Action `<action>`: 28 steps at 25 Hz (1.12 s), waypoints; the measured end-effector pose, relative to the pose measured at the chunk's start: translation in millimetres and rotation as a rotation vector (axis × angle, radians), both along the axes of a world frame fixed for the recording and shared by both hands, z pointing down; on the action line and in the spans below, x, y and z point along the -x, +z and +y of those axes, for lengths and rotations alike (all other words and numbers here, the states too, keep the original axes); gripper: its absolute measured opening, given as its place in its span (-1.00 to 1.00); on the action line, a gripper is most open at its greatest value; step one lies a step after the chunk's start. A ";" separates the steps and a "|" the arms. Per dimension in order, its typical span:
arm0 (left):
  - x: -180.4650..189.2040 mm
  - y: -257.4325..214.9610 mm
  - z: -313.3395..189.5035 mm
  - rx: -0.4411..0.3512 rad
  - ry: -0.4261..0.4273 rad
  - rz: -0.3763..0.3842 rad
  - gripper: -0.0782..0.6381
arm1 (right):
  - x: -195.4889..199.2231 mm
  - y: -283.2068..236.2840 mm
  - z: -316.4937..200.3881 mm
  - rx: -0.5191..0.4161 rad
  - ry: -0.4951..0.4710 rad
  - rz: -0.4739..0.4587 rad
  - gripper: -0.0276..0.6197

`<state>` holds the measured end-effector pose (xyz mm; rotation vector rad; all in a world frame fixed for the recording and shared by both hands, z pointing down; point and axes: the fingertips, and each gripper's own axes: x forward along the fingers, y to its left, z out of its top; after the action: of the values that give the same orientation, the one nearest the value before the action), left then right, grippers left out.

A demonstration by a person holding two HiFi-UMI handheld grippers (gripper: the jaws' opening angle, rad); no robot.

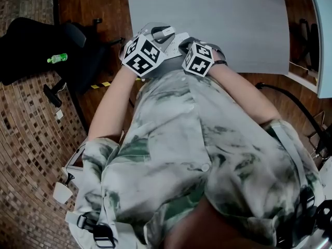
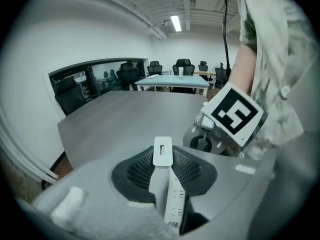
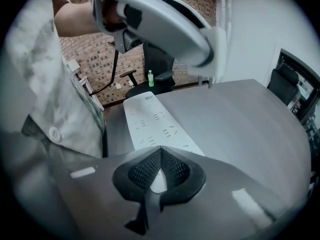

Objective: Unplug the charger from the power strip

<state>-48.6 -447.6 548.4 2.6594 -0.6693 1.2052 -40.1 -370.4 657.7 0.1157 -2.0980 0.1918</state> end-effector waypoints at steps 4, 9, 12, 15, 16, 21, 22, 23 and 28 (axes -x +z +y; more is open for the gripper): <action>26.2 -25.8 7.0 -0.007 -0.025 0.035 -0.48 | 0.0 2.3 0.8 -0.016 -0.018 0.009 -0.90; 72.4 -52.4 28.1 -0.009 -0.192 0.122 -0.48 | -5.5 0.9 -1.4 -0.067 0.017 -0.041 -0.90; 100.3 -71.1 50.1 -0.007 -0.298 0.203 -0.48 | -6.9 -23.2 -9.9 -0.121 0.094 -0.119 -0.90; 120.5 -91.6 77.7 -0.030 -0.362 0.282 -0.48 | -9.8 -60.1 -12.6 -0.193 0.162 -0.186 -0.90; 125.8 -97.4 90.3 -0.037 -0.369 0.295 -0.48 | -10.4 -71.3 -6.9 -0.213 0.176 -0.198 -0.90; 144.0 -109.9 151.9 -0.122 -0.328 0.287 -0.48 | -24.2 -127.9 42.2 -0.313 0.288 -0.252 -0.90; 147.4 -110.3 162.2 -0.138 -0.315 0.285 -0.48 | -26.8 -139.9 52.9 -0.329 0.319 -0.269 -0.90; 149.9 -110.0 172.0 -0.150 -0.302 0.285 -0.48 | -29.0 -151.3 64.8 -0.338 0.347 -0.287 -0.90; 138.9 -115.9 204.7 -0.192 -0.261 0.331 -0.48 | -42.8 -193.2 135.9 -0.372 0.410 -0.333 -0.90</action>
<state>-187.5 -242.9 432.5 2.7163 -1.0729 0.6435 2.8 -234.5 464.5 0.7870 -2.4021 0.0636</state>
